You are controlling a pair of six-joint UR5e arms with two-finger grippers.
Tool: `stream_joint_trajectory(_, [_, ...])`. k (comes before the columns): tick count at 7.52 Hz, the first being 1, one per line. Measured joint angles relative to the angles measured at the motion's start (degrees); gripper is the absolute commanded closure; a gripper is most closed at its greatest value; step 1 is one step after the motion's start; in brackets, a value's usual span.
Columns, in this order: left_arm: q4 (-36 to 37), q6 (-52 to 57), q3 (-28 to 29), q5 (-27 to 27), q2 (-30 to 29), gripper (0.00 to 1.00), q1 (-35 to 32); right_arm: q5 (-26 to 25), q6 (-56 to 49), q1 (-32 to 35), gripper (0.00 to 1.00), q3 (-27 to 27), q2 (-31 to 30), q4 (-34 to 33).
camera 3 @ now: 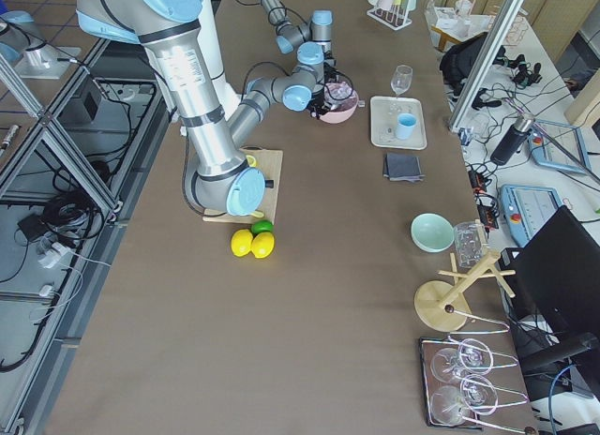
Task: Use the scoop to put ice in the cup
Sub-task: 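Drag the scoop through the ice and lift it full with the right gripper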
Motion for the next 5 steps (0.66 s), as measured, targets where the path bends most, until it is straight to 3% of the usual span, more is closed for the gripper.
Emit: stream_joint_trajectory(5, [0.0,0.01,-0.01,0.0,0.34,0.01,-0.05,5.8,5.17,4.19,1.0,1.4,-3.62,10.89])
